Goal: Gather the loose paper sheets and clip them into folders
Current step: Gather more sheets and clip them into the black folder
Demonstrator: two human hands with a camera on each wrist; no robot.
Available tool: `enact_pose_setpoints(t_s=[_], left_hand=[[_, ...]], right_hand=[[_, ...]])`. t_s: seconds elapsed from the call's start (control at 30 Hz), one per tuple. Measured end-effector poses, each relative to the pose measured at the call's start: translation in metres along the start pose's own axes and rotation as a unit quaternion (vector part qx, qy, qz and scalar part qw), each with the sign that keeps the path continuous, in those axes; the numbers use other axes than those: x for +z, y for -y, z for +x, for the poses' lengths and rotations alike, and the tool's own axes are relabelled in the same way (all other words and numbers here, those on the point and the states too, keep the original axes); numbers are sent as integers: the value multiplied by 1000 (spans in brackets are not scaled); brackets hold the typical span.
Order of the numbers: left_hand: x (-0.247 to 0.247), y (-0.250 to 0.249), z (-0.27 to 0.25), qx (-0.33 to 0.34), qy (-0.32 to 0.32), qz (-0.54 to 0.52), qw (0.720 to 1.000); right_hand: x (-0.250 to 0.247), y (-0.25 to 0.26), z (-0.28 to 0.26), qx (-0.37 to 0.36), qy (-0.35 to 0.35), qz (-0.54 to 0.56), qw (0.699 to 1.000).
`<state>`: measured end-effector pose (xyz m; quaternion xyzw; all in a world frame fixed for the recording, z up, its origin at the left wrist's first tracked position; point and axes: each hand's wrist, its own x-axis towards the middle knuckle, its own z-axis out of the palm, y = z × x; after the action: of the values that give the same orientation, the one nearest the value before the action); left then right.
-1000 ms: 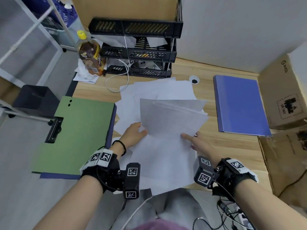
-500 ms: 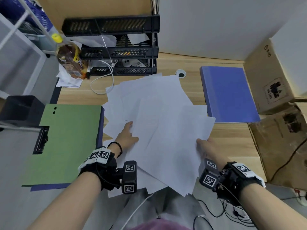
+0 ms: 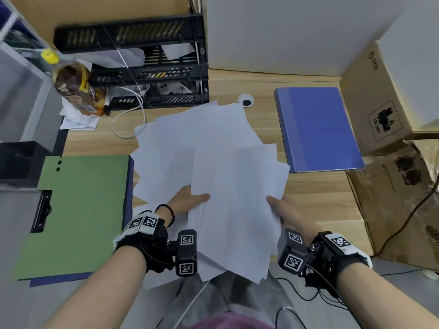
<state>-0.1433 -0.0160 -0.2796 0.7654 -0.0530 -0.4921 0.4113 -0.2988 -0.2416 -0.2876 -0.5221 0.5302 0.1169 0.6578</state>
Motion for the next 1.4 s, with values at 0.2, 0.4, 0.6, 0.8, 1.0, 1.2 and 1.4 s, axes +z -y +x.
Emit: enact_pose_setpoints(t_s=[0.2, 0.4, 0.6, 0.8, 1.0, 1.2, 1.4], left_hand=[[10, -3, 12, 7, -21, 43, 999], [0, -12, 9, 38, 7, 55, 998], [-17, -20, 0, 82, 12, -40, 996], [-45, -42, -7, 160, -82, -118, 977], [-85, -72, -28, 250, -158, -169, 940], [-97, -73, -45, 267, -154, -146, 940], [-74, -33, -44, 218, -117, -143, 958]], right_hand=[[-2, 6, 4, -5, 30, 5, 1000], [-6, 3, 14, -5, 23, 35, 999], [-6, 17, 6, -45, 1, 51, 998], [11, 67, -17, -148, 50, 145, 977], [41, 140, -66, -316, 80, 135, 936], [56, 147, -82, -343, 129, 23, 930], [59, 94, -73, -304, 137, -40, 942]])
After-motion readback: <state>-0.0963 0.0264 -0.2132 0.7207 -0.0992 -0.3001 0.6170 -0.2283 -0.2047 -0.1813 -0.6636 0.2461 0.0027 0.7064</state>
